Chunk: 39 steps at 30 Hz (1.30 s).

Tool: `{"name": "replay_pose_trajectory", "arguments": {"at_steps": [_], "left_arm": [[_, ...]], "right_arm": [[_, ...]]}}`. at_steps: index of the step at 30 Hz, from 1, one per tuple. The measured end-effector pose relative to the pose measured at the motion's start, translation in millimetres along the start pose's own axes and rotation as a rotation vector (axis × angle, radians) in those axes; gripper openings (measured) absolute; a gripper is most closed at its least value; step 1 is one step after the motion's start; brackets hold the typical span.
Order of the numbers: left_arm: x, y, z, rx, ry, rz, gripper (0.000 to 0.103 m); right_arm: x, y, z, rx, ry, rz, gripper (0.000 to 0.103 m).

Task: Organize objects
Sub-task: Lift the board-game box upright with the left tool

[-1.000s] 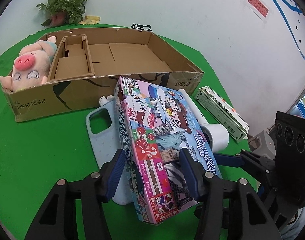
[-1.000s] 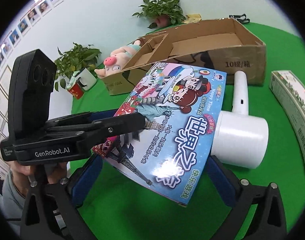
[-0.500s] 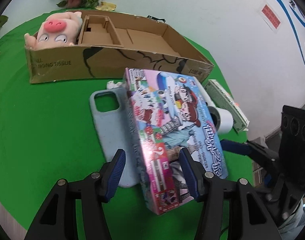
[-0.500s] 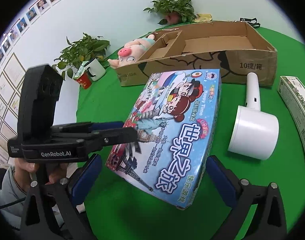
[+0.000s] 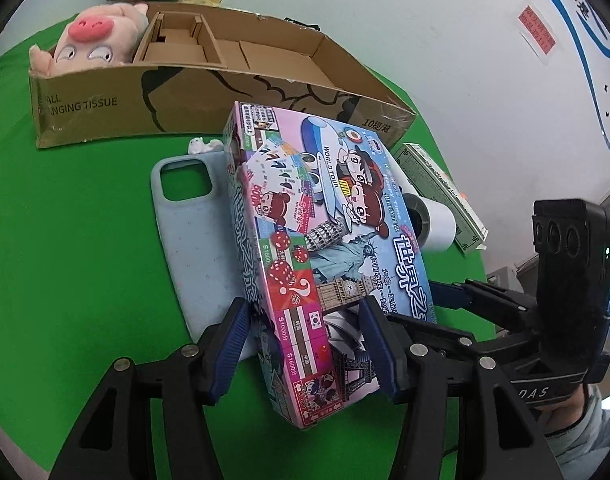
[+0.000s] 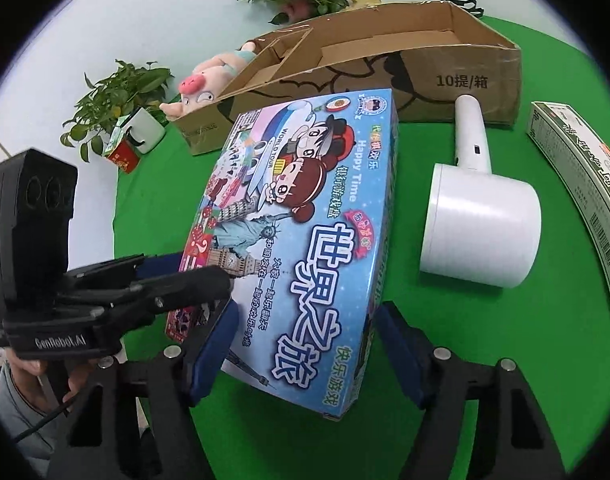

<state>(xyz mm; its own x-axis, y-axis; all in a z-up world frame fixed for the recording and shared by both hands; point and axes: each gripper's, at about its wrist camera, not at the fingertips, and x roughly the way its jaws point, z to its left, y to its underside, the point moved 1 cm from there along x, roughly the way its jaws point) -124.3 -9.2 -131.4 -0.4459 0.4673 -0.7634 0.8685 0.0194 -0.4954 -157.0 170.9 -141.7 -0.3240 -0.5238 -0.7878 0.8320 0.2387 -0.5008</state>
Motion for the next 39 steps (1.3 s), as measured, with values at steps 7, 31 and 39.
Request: {"name": "replay_pose_trajectory", "arguments": {"at_steps": [7,31,39], "left_arm": [[-5,-1,-4,-0.009,-0.035,-0.037,0.048],[-66,-89,-56,0.117,-0.142,-0.277,0.039],[-74,-129,-61,0.143,-0.162,-0.322,0.037]], "right_arm": [[1,-1,4,-0.005,0.039,-0.023,0.068],[-46,-71,24,-0.100,0.073,-0.286,0.063],[-53,-105,19,-0.113,0.072,-0.338,0.063]]}}
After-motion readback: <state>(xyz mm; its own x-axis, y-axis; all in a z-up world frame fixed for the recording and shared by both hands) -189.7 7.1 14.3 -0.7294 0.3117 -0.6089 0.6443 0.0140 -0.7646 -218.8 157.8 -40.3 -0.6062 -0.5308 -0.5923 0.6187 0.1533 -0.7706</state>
